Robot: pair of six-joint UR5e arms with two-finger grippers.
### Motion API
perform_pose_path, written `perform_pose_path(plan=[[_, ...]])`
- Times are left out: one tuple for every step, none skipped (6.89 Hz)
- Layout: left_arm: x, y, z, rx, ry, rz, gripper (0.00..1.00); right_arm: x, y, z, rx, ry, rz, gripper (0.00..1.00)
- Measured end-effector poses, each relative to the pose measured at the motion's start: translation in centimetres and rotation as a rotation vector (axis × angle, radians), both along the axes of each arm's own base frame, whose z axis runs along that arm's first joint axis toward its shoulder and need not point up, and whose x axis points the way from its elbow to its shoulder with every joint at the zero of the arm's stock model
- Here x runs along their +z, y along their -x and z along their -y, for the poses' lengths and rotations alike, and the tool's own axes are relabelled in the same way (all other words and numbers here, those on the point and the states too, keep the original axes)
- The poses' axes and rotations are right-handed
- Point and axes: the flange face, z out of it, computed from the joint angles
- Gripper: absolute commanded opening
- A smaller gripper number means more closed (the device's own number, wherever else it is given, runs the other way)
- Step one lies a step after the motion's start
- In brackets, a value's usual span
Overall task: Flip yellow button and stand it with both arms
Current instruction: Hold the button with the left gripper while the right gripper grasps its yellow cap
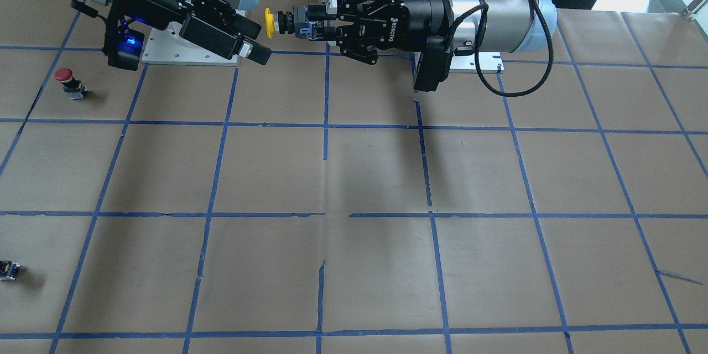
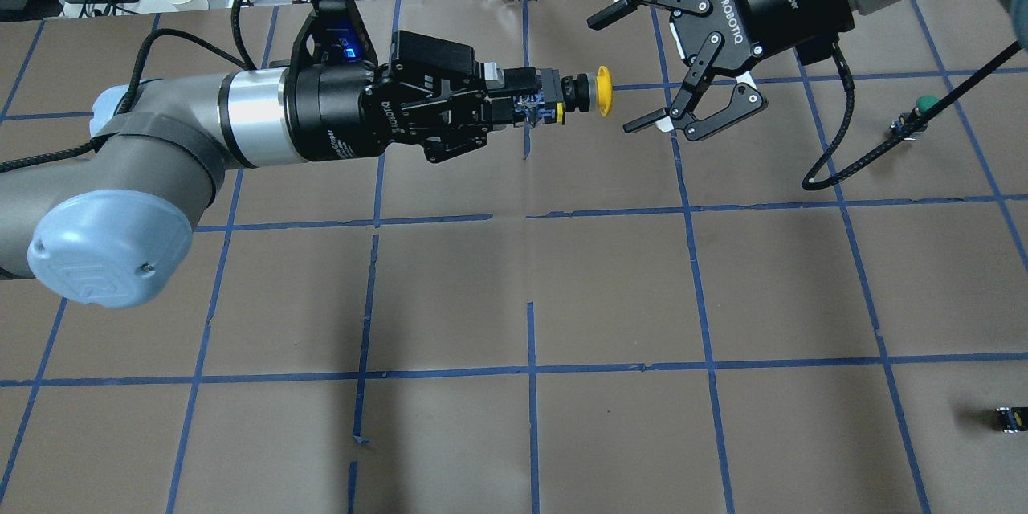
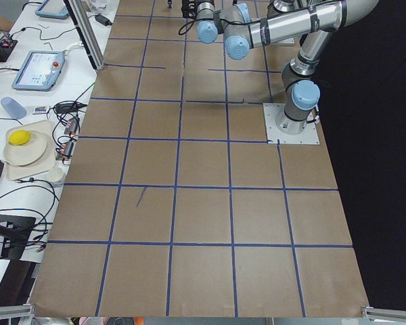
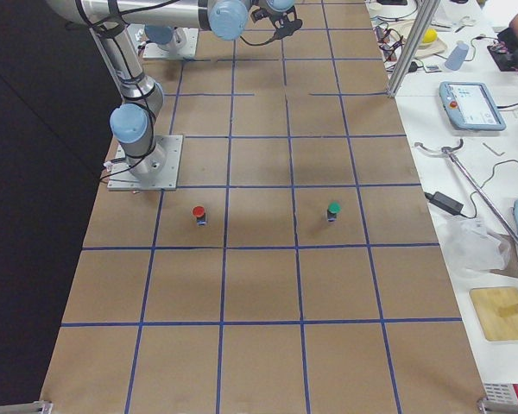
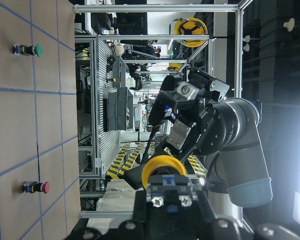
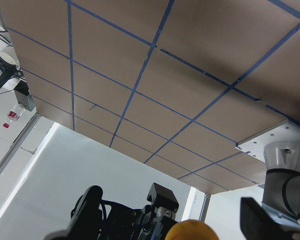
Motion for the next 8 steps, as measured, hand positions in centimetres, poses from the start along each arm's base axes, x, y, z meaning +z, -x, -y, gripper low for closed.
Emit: perform_pose_path(plan=[[0.1,0.0,0.0,0.000,0.004,0.000,0.08,0.3,-0.1,-0.3,-0.007,-0.011,0.014,1.00],[0.1,0.0,0.0,0.000,0.005,0.000,0.08,1.0,-0.2,-1.0,-0.014,-0.018,0.024,1.00],[0.1,0.0,0.0,0.000,0.006,0.000,0.08,1.5,-0.3,-1.8,-0.018,-0.032,0.028,1.00],[0.1,0.0,0.0,0.000,0.007,0.000,0.08,1.5,-0.3,-2.1,-0.019,-0.044,0.031,1.00],[0.1,0.0,0.0,0.000,0.007,0.000,0.08,1.0,-0.3,-2.1,-0.019,-0.057,0.033,0.98],[0.2,0.0,0.0,0.000,0.009,0.001,0.08,0.3,-0.4,-2.2,-0.020,-0.072,0.037,0.93],[0.2,0.0,-0.1,-0.001,0.010,0.003,0.08,-0.2,-0.4,-2.3,-0.020,-0.082,0.040,0.88],[0.2,0.0,-0.1,-0.001,0.010,0.004,0.08,-0.3,-0.4,-2.4,-0.021,-0.086,0.041,0.87]])
